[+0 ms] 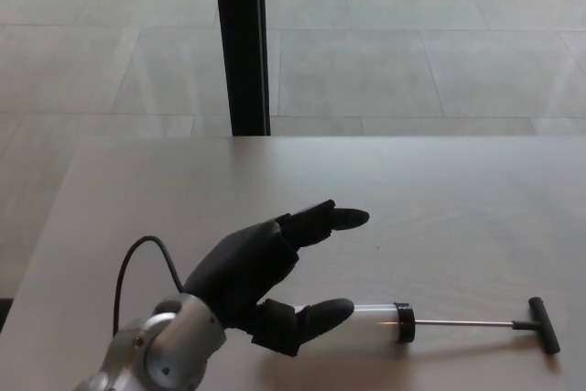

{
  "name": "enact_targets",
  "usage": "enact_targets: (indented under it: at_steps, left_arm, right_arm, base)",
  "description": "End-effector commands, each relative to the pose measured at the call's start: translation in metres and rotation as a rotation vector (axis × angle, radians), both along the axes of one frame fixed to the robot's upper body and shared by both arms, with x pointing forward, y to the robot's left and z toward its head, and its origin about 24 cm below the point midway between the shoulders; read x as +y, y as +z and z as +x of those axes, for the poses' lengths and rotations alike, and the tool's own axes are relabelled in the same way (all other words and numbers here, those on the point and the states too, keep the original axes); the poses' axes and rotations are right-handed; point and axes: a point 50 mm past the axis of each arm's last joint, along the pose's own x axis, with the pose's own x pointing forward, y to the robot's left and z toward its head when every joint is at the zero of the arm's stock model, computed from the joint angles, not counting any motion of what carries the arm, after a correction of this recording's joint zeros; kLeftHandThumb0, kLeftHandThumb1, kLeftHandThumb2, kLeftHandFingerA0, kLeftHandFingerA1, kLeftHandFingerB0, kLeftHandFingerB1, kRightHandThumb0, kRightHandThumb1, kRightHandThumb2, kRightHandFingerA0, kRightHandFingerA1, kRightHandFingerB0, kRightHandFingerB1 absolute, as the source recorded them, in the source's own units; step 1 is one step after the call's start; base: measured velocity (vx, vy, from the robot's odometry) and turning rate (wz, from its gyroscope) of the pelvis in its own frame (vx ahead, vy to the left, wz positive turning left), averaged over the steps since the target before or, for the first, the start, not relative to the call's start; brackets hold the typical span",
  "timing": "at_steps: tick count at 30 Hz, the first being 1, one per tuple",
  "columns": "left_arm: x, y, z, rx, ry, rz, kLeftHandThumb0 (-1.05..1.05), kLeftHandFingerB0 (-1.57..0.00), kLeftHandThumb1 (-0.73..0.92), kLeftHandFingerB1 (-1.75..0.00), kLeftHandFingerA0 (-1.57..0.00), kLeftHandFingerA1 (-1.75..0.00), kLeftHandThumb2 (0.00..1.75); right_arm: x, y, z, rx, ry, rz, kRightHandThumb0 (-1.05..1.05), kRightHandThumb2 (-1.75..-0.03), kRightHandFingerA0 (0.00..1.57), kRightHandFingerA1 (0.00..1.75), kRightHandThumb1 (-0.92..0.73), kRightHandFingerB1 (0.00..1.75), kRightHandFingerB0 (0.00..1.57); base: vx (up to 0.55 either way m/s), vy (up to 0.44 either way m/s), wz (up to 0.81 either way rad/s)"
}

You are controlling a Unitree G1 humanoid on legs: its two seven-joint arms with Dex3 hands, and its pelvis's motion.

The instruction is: The robot uses its left hand to lift the air pump kept on the middle of the desk and use the right hand to compress the handle

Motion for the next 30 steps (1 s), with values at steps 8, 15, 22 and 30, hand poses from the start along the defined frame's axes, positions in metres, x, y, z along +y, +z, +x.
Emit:
enact_targets:
  at_steps: [8, 15, 22, 30]
  left_arm:
    - [-0.003, -0.02, 0.01, -0.314, 0.07, 0.697, -1.0, -0.21, 0.74, -0.36, -0.04, -0.48, 0.63]
    - [-0.009, -0.023, 0.016, -0.321, 0.105, 0.701, -1.01, -0.17, 0.6, -0.47, -0.05, -0.51, 1.0]
    - [-0.006, -0.033, 0.025, -0.298, 0.168, 0.722, -0.74, -0.48, 0.48, -0.55, -0.63, -0.92, 0.99]
    - [0.001, -0.038, 0.028, -0.304, 0.222, 0.677, -0.69, -0.67, 0.62, -0.5, -0.54, -0.88, 0.59]
  right_arm:
    - [0.002, 0.012, -0.003, -0.074, -0.045, -0.006, -0.58, -0.63, 0.53, 0.57, -0.76, 0.44, 0.57]
    - [0.006, 0.014, 0.001, -0.089, -0.038, -0.003, -0.6, -0.62, 0.54, 0.56, -0.75, 0.44, 0.57]
    - [0.005, 0.014, 0.001, -0.098, -0.034, 0.014, -0.63, -0.62, 0.53, 0.56, -0.73, 0.44, 0.56]
    - [0.007, 0.013, 0.0, -0.103, -0.031, 0.033, -0.61, -0.62, 0.52, 0.55, -0.74, 0.43, 0.57]
  base:
    - [0.0, 0.0, 0.0]
    - [0.0, 0.0, 0.0]
    - [0.0, 0.0, 0.0]
    - [0.0, 0.0, 0.0]
